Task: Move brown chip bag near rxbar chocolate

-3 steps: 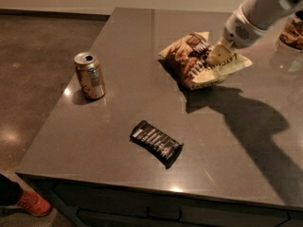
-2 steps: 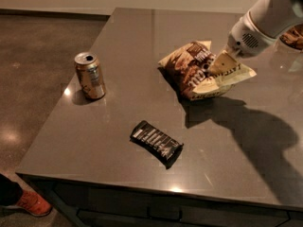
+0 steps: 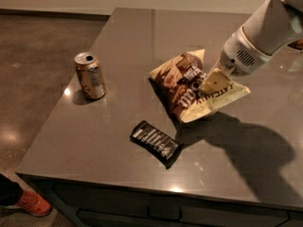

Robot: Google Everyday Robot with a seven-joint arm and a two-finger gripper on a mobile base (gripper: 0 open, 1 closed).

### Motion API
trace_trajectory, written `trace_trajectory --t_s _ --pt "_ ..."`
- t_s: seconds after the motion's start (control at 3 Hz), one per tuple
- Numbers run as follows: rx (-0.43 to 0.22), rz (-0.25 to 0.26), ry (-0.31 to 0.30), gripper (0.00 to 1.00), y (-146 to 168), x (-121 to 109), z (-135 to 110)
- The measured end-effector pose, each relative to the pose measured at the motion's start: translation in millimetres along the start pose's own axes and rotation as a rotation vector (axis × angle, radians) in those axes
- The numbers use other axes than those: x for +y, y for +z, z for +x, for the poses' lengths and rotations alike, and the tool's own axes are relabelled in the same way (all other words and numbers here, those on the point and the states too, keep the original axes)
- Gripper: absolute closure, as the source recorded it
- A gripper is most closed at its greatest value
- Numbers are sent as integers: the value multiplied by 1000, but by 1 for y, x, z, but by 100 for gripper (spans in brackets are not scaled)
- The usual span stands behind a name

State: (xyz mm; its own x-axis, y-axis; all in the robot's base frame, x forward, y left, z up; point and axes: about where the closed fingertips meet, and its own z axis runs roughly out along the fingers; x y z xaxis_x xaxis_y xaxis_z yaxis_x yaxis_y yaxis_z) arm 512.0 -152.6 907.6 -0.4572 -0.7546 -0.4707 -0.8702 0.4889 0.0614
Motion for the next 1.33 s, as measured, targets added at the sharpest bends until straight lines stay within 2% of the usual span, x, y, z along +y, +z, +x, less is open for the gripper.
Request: trace_trajectory --t_s 0.67,1.0,1.33 --pt "7 -29 -32 34 -7 41 -6" --pt "6 -28 -37 4 -7 43 -7" --pt "6 -27 -39 0 -7 44 -8"
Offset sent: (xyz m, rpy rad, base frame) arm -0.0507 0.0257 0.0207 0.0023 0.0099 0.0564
